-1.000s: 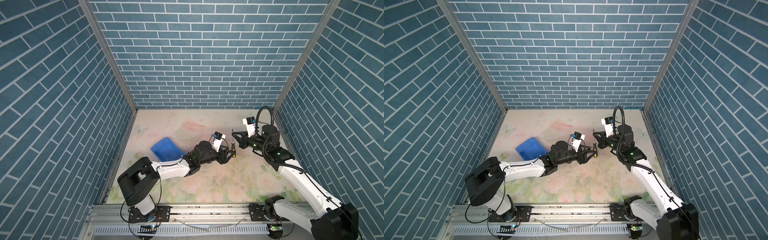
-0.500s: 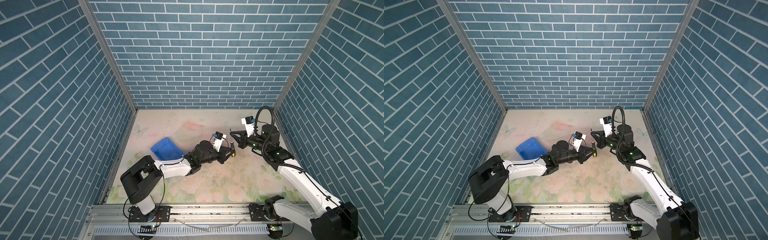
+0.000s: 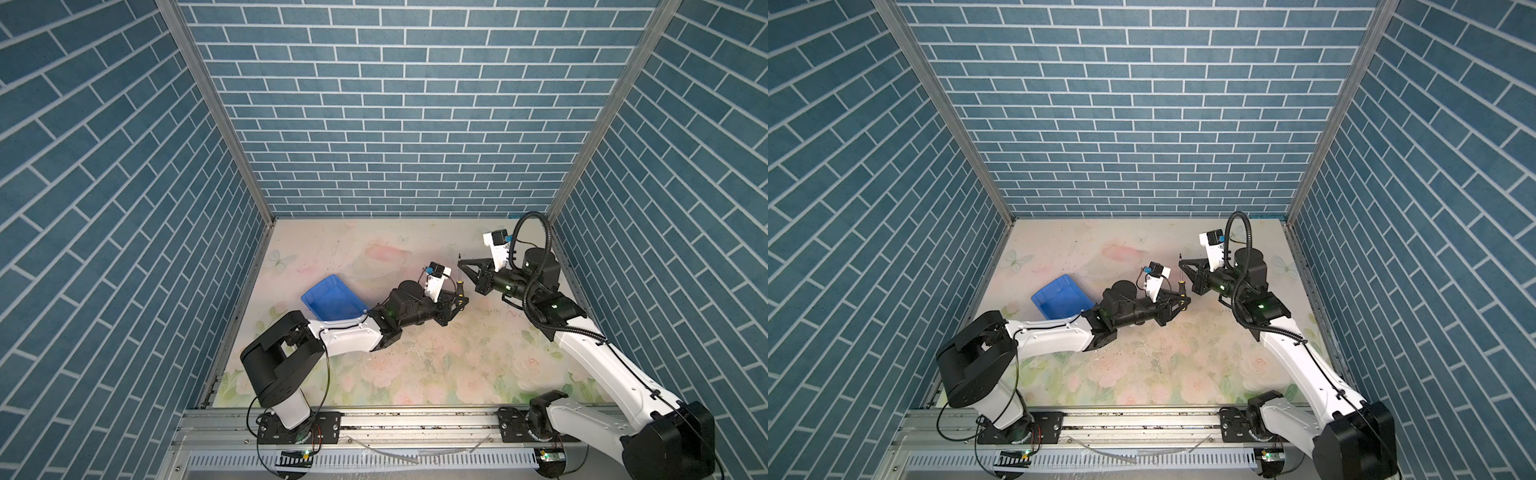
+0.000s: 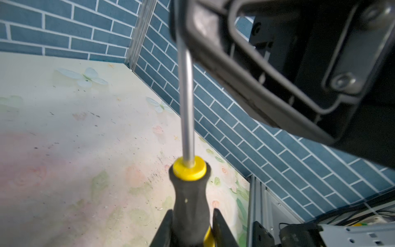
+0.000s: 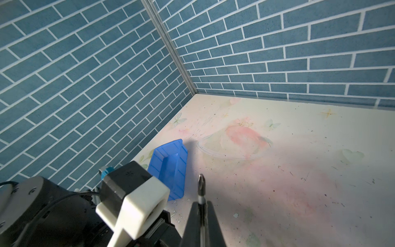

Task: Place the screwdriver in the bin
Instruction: 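Grasp the screwdriver handle with the left gripper below the right gripper, then open the right gripper and carry the screwdriver with the left gripper toward the bin, then lower the screwdriver into the blue bin and open the left gripper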

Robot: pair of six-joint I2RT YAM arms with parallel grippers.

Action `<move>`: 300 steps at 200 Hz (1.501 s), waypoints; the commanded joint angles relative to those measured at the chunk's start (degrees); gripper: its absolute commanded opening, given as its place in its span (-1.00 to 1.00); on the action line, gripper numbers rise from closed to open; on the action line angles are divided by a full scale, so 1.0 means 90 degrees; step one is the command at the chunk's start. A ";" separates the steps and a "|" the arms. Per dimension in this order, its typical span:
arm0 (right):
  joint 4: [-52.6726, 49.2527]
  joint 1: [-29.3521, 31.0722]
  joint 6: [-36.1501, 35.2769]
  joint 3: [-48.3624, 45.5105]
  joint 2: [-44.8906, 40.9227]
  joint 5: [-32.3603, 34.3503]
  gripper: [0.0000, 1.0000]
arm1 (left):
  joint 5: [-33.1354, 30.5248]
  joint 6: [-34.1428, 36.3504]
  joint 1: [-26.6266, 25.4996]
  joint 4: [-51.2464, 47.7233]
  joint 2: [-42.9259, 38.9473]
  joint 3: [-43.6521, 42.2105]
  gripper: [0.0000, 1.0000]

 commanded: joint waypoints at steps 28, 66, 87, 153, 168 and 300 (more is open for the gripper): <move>0.0052 0.0043 0.0043 0.0171 -0.0008 0.0063 -0.83 | -0.0219 0.0190 0.0046 0.0106 -0.0293 -0.0220 -0.88; 0.0096 0.0087 -0.0086 0.0168 -0.0004 0.0075 0.40 | -0.0878 0.0334 0.0221 -0.0562 -0.0870 -0.0478 -0.94; -0.0005 0.0193 -0.0255 0.0218 0.0086 0.0079 0.69 | -0.1284 0.0318 0.0416 -0.0897 -0.1283 -0.0725 -0.98; -0.0199 0.1130 -0.0995 0.0580 0.0741 0.0373 0.97 | -0.2511 -0.0265 0.1565 -0.2981 -0.3018 -0.1606 -1.00; -0.0315 0.1404 -0.1176 0.0735 0.0965 0.0453 0.98 | -0.2781 -0.0377 0.1835 -0.3527 -0.3394 -0.1718 -1.00; -0.0718 0.2417 -0.1642 0.1380 0.1925 0.0577 0.97 | -0.2289 -0.1949 0.3836 -0.5002 -0.3009 -0.2070 -1.00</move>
